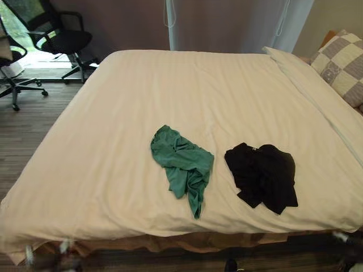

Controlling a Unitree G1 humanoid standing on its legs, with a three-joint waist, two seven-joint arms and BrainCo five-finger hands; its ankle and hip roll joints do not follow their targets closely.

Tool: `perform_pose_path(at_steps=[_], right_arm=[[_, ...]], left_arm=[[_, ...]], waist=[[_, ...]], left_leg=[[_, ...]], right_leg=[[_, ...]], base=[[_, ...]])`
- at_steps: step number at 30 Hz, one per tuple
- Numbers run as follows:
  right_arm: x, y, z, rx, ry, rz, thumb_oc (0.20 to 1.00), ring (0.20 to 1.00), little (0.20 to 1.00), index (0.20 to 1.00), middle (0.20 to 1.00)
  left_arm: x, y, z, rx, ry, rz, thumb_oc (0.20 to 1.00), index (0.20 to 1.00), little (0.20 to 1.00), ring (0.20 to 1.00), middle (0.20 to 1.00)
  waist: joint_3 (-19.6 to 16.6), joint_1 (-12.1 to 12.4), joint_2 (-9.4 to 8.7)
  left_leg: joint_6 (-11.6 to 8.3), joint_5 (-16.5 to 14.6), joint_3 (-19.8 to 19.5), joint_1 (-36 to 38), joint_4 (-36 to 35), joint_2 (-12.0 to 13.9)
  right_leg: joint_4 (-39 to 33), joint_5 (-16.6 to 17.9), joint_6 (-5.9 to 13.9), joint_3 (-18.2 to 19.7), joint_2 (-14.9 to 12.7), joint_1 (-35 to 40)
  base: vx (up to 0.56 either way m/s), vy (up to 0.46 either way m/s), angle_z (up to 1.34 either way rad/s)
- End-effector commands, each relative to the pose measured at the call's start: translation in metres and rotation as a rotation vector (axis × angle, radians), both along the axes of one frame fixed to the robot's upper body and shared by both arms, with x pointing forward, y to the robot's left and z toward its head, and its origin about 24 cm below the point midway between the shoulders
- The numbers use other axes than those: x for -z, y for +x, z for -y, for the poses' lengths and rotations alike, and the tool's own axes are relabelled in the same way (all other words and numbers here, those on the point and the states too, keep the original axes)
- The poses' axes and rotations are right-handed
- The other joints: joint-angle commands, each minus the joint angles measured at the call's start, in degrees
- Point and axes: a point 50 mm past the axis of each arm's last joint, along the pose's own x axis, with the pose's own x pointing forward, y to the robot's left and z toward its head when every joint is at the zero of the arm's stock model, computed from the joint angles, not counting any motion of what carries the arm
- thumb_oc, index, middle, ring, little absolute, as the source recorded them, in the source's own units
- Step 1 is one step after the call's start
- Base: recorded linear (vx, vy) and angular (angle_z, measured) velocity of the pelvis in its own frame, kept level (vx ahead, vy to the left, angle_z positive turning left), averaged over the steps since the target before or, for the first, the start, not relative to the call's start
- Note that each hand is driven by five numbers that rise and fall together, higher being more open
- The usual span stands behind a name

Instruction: Tidy up the quilt and then pick up the clothes from the bed and put them into the laundry hamper.

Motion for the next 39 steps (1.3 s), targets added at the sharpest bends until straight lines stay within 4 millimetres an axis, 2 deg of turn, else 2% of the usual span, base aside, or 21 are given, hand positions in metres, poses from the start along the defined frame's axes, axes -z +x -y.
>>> perform_pose_path(at_steps=[1,2,3,4,6,7,8,10,11,12,16,17,21,25,29,33,34,35,37,38,39], right_arm=[[-0.040,0.049,0.000,-0.123,-0.156,0.150,1.000,1.000,1.000,1.000,1.000],[-0.056,0.063,-0.011,-0.232,-0.199,0.182,1.000,1.000,1.000,1.000,1.000],[-0.060,0.071,-0.018,-0.288,-0.218,0.183,1.000,1.000,1.000,1.000,1.000],[-0.060,0.070,-0.018,-0.288,-0.218,0.183,1.000,1.000,1.000,1.000,1.000],[-0.072,0.085,-0.035,-0.411,-0.257,0.201,1.000,1.000,1.000,1.000,1.000],[-0.072,0.085,-0.035,-0.411,-0.257,0.201,1.000,1.000,1.000,1.000,1.000],[-0.095,0.095,-0.050,-0.571,-0.335,0.204,1.000,1.000,1.000,1.000,1.000],[-0.102,0.096,-0.057,-0.616,-0.362,0.222,1.000,1.000,1.000,1.000,1.000],[-0.106,0.101,-0.065,-0.663,-0.393,0.229,1.000,1.000,1.000,1.000,1.000],[-0.111,0.111,-0.076,-0.722,-0.405,0.245,1.000,1.000,1.000,1.000,1.000],[-0.133,0.122,-0.091,-0.792,-0.454,0.313,1.000,1.000,1.000,1.000,1.000],[-0.148,0.127,-0.097,-0.818,-0.498,0.362,1.000,1.000,1.000,1.000,1.000],[-0.162,0.131,-0.103,-0.825,-0.522,0.427,1.000,1.000,1.000,1.000,1.000],[-0.169,0.132,-0.106,-0.813,-0.511,0.496,1.000,1.000,1.000,1.000,1.000],[-0.176,0.133,-0.105,-0.797,-0.519,0.539,1.000,1.000,1.000,1.000,1.000],[-0.189,0.136,-0.110,-0.795,-0.540,0.617,1.000,1.000,1.000,1.000,1.000],[-0.192,0.138,-0.113,-0.796,-0.552,0.639,1.000,1.000,1.000,1.000,1.000],[-0.193,0.138,-0.113,-0.795,-0.554,0.640,1.000,1.000,1.000,1.000,1.000],[-0.200,0.144,-0.119,-0.806,-0.583,0.663,1.000,1.000,1.000,1.000,1.000],[-0.203,0.146,-0.122,-0.817,-0.601,0.672,1.000,1.000,1.000,1.000,1.000],[-0.207,0.148,-0.125,-0.828,-0.613,0.680,1.000,1.000,1.000,1.000,1.000]], left_arm=[[-0.030,0.049,0.017,0.218,0.256,0.034,1.000,1.000,1.000,1.000,1.000],[-0.054,0.068,0.039,0.388,0.369,0.080,1.000,1.000,1.000,1.000,1.000],[-0.061,0.076,0.053,0.483,0.409,0.095,1.000,1.000,1.000,1.000,1.000],[-0.061,0.076,0.053,0.483,0.409,0.094,1.000,1.000,1.000,1.000,1.000],[-0.068,0.084,0.080,0.653,0.453,0.100,1.000,1.000,1.000,1.000,1.000],[-0.068,0.084,0.080,0.653,0.453,0.100,1.000,1.000,1.000,1.000,1.000],[-0.120,0.082,0.057,0.776,0.591,0.101,1.000,1.000,1.000,1.000,1.000],[-0.120,0.080,0.064,0.833,0.624,0.083,1.000,1.000,1.000,1.000,1.000],[-0.118,0.084,0.076,0.892,0.642,0.074,1.000,1.000,1.000,1.000,1.000],[-0.118,0.095,0.095,0.972,0.687,0.070,1.000,1.000,1.000,1.000,1.000],[-0.116,0.116,0.114,1.013,0.731,0.064,1.000,1.000,1.000,1.000,1.000],[-0.118,0.128,0.121,1.013,0.740,0.067,1.000,1.000,1.000,1.000,1.000],[-0.124,0.145,0.127,0.987,0.794,0.069,1.000,1.000,1.000,1.000,1.000],[-0.128,0.170,0.124,0.904,0.898,0.003,1.000,1.000,1.000,1.000,1.000],[-0.132,0.183,0.121,0.866,0.971,-0.050,1.000,1.000,1.000,1.000,1.000],[-0.148,0.198,0.125,0.836,1.045,-0.050,1.000,1.000,1.000,1.000,1.000],[-0.154,0.202,0.130,0.837,1.049,-0.014,0.950,0.950,0.950,0.950,0.950],[-0.155,0.202,0.131,0.836,1.050,-0.012,0.667,0.667,0.667,0.667,0.667],[-0.164,0.203,0.145,0.863,1.028,0.081,0.241,0.241,0.241,0.241,0.241],[-0.165,0.201,0.151,0.886,1.013,0.119,0.200,0.200,0.200,0.200,0.200],[-0.165,0.199,0.156,0.907,0.986,0.158,0.200,0.200,0.200,0.200,0.200]], waist=[[0.7,-1.8,1.34],[0.7,-1.8,1.38],[0.8,-1.9,1.44],[0.8,-1.9,1.46],[0.9,-1.9,1.53],[0.9,-1.9,1.53],[1.2,-1.4,2.83],[1.6,-1.5,2.96],[2.0,-1.8,2.97],[3.3,-2.6,3.01],[6.6,-3.6,2.79],[8.8,-4.3,2.55],[11.5,-4.7,2.04],[15.0,-5.2,0.63],[16.5,-5.7,0.17],[17.3,-6.1,0.50],[17.2,-6.0,0.79],[17.2,-6.1,0.87],[17.0,-5.3,1.34],[16.9,-4.9,1.39],[16.9,-4.5,1.48]], left_leg=[[0.80,-0.1,0.6,-0.3,0.1,-0.4],[0.68,-0.2,0.7,-0.1,0.1,-0.3],[0.62,-0.2,0.8,0.0,0.1,-0.2],[0.55,-0.5,0.8,0.2,0.1,-0.2],[0.51,-0.4,1.1,0.3,0.1,0.0],[0.51,-0.4,1.1,0.3,0.1,0.0],[0.15,-0.3,1.0,0.7,0.1,-0.2],[0.14,-0.3,1.0,0.7,0.1,-0.2],[0.15,-0.3,1.1,0.5,0.1,-0.1],[0.30,-0.2,1.8,0.0,0.1,-0.1],[0.39,0.5,2.9,-2.5,0.1,0.4],[0.30,1.5,3.6,-4.7,0.1,0.8],[-0.12,2.9,4.6,-8.4,0.5,1.7],[-0.98,4.9,5.5,-15.1,2.6,3.5],[-1.75,6.0,5.7,-19.6,3.8,4.5],[-3.22,6.6,4.8,-22.7,2.9,5.2],[-3.53,7.2,4.7,-23.1,2.0,5.4],[-3.56,7.4,4.6,-23.2,1.8,5.4],[-3.99,8.0,4.4,-22.9,0.6,5.5],[-4.08,7.9,4.2,-22.7,0.5,5.6],[-4.20,7.8,4.0,-22.3,0.5,5.6]], right_leg=[[2.9,-6.8,3.42,1.2,-2.1,2.0],[2.8,-6.8,3.45,1.2,-2.1,2.2],[2.7,-6.8,3.43,1.3,-2.2,2.2],[2.8,-7.0,3.52,1.3,-2.2,2.4],[2.5,-6.8,3.43,1.3,-2.2,2.5],[2.5,-6.8,3.43,1.3,-2.2,2.5],[2.2,-6.7,3.81,0.6,-2.6,3.1],[2.2,-6.7,3.92,0.5,-2.6,3.1],[2.3,-6.7,4.07,0.6,-2.7,2.8],[2.7,-6.4,4.28,1.1,-2.9,1.5],[4.1,-5.8,4.58,2.4,-2.9,-2.7],[5.1,-5.4,4.68,3.3,-2.8,-5.9],[6.7,-4.8,4.69,3.9,-2.7,-10.7],[8.9,-4.0,4.61,4.4,-3.3,-17.7],[9.7,-3.6,4.59,3.9,-3.8,-21.2],[9.7,-4.1,5.36,3.5,-3.8,-23.9],[9.3,-4.1,5.52,3.0,-3.8,-24.5],[9.3,-4.0,5.50,2.9,-3.7,-24.6],[8.5,-3.9,5.53,2.1,-3.6,-24.3],[8.3,-4.0,5.48,2.0,-3.6,-23.9],[8.1,-4.1,5.39,1.7,-3.6,-23.4]], base=[[-0.02,-0.030,0.11],[-0.01,-0.031,-0.08],[0.02,-0.027,-0.10],[0.02,-0.021,-0.07],[0.00,-0.013,-0.02],[0.03,0.010,-0.01],[0.04,0.025,-0.05],[0.01,0.014,-0.10],[-0.07,0.015,0.01],[-0.07,0.015,0.14],[-0.20,0.001,-0.08],[-0.23,-0.008,-0.32],[-0.16,-0.018,-0.26],[-0.16,-0.060,-0.19],[-0.08,-0.035,-0.11],[0.02,-0.025,0.00],[0.00,-0.013,0.19],[0.02,-0.006,0.28],[0.02,-0.007,0.20],[0.03,-0.016,0.10],[0.03,-0.021,0.07]])
